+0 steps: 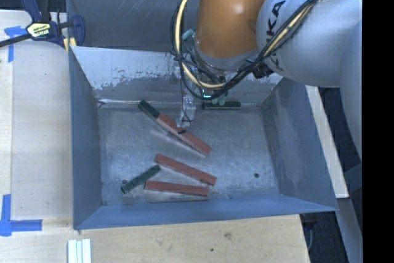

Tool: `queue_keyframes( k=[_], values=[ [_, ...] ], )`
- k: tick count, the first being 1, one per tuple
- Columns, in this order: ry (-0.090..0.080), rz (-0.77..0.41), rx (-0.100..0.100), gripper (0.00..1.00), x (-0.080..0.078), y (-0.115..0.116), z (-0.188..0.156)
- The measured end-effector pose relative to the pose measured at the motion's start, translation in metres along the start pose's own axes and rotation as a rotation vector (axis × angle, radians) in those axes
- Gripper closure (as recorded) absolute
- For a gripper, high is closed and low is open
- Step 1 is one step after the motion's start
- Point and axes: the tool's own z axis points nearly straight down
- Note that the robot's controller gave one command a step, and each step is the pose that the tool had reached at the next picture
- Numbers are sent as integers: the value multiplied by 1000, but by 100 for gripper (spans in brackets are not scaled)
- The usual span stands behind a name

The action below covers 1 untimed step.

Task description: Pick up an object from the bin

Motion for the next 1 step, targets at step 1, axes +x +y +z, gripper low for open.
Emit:
queue_keyframes(
  k=[1],
  values=[
    [-8,2,-1,0,-2,0,-4]
  ],
)
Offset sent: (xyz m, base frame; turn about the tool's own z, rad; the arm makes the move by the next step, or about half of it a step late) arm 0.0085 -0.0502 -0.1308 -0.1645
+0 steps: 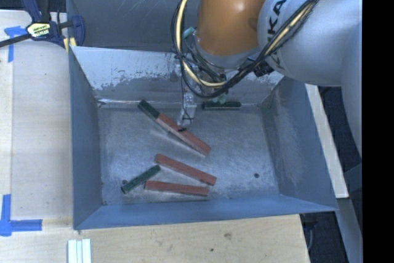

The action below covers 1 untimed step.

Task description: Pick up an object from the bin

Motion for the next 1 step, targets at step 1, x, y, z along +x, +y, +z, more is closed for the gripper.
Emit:
queue_keyframes(
  k=[1],
  values=[
    [-5,-75,0,0,-4,-21,57]
  ],
)
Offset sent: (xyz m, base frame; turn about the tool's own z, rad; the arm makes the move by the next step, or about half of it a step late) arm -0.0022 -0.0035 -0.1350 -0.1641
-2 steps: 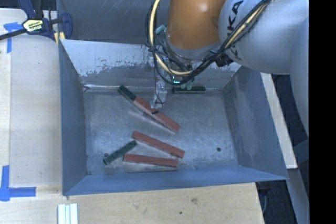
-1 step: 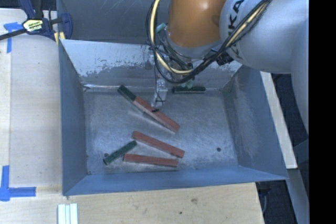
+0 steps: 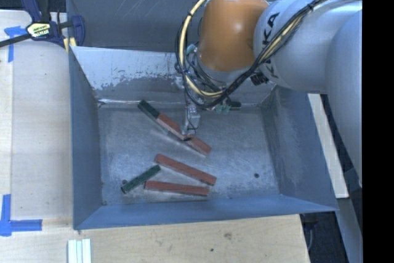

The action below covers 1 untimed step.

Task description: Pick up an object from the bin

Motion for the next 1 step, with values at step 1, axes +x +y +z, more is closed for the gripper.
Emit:
queue_keyframes(
  k=[1],
  values=[
    [3,-87,-1,100,4,18,77]
  ],
)
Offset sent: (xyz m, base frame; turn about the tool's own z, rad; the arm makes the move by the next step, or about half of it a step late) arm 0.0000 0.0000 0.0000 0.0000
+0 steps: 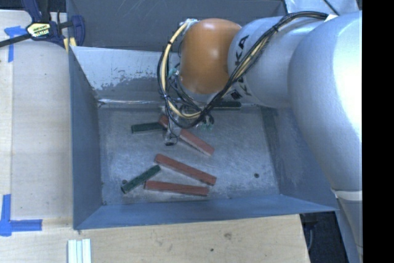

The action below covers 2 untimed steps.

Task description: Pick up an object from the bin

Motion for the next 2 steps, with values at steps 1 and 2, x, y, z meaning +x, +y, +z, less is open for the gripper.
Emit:
queue_keyframes(
  k=[1,2],
  values=[
    [0,1,0,100,0,0,0],
    [0,-61,1,100,6,37,-164]
  ],
)
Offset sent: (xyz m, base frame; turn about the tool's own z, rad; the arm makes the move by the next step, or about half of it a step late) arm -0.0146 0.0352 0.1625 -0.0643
